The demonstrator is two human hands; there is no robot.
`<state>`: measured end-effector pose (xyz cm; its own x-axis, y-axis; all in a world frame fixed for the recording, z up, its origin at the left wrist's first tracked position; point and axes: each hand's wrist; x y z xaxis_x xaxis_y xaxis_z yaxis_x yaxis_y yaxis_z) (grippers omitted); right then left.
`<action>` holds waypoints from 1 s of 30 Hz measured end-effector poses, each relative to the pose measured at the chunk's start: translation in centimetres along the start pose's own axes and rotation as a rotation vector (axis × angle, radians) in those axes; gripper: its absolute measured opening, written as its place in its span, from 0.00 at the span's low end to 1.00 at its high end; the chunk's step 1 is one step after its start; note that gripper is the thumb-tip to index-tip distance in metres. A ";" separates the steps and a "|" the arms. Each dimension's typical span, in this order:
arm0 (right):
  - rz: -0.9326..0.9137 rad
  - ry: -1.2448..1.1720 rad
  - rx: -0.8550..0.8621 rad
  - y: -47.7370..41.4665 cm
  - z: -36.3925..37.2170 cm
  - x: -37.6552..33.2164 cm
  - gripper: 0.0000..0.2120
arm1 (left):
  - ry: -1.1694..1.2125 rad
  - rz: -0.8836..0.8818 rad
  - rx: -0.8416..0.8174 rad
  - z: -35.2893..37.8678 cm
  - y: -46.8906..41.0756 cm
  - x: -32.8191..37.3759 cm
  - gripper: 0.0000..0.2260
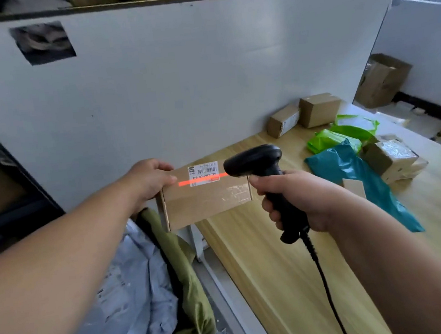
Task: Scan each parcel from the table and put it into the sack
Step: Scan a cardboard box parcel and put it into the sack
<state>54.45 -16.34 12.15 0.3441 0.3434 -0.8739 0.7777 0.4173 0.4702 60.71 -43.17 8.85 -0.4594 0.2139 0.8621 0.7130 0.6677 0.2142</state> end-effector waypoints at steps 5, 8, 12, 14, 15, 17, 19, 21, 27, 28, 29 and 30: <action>-0.014 0.018 -0.011 3.1 4.1 -1.8 0.16 | 0.017 0.029 0.026 -5.1 1.4 -1.3 0.09; -0.011 0.011 -0.011 4.8 6.5 -2.4 0.16 | 0.025 0.033 0.037 -7.6 2.1 -2.6 0.08; -0.025 0.017 -0.005 6.8 9.8 -3.2 0.16 | 0.038 0.035 0.039 -10.5 2.9 -4.4 0.08; -0.038 0.036 -0.001 7.7 11.4 -3.4 0.16 | 0.044 0.030 0.037 -11.9 3.3 -5.5 0.08; -0.043 0.046 -0.001 8.1 12.2 -3.4 0.16 | 0.043 0.026 0.037 -12.5 3.5 -6.0 0.08; -0.049 0.057 -0.002 8.7 13.7 -3.3 0.16 | 0.044 0.019 0.039 -13.7 3.9 -6.9 0.08; -0.049 0.057 -0.007 9.1 15.1 -3.0 0.16 | 0.045 0.007 0.044 -14.8 4.2 -7.9 0.08; -0.052 0.060 -0.009 9.4 16.2 -2.7 0.16 | 0.043 -0.008 0.051 -15.8 4.6 -9.0 0.07; -0.024 0.061 -0.009 9.3 18.8 -1.0 0.15 | 0.025 -0.095 0.053 -17.5 5.5 -13.0 0.06; -0.012 0.066 -0.010 9.2 19.1 -0.5 0.15 | 0.013 -0.114 0.050 -17.6 5.6 -13.8 0.06; 0.001 0.071 -0.014 9.2 19.4 -0.1 0.15 | 0.003 -0.137 0.044 -17.7 5.6 -14.7 0.06; 0.013 0.074 -0.018 9.1 19.6 0.3 0.15 | -0.008 -0.161 0.037 -17.7 5.6 -15.6 0.06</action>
<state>71.91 -28.92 13.71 0.3135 0.4097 -0.8567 0.7636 0.4275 0.4839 81.22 -55.38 4.73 -0.5701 0.1079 0.8145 0.6100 0.7196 0.3317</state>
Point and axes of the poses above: each hand's wrist, its own y-axis away from the middle knuckle, its own z-axis out of the palm, x = y × z, and after that the axes turned 11 degrees about x, right-handed
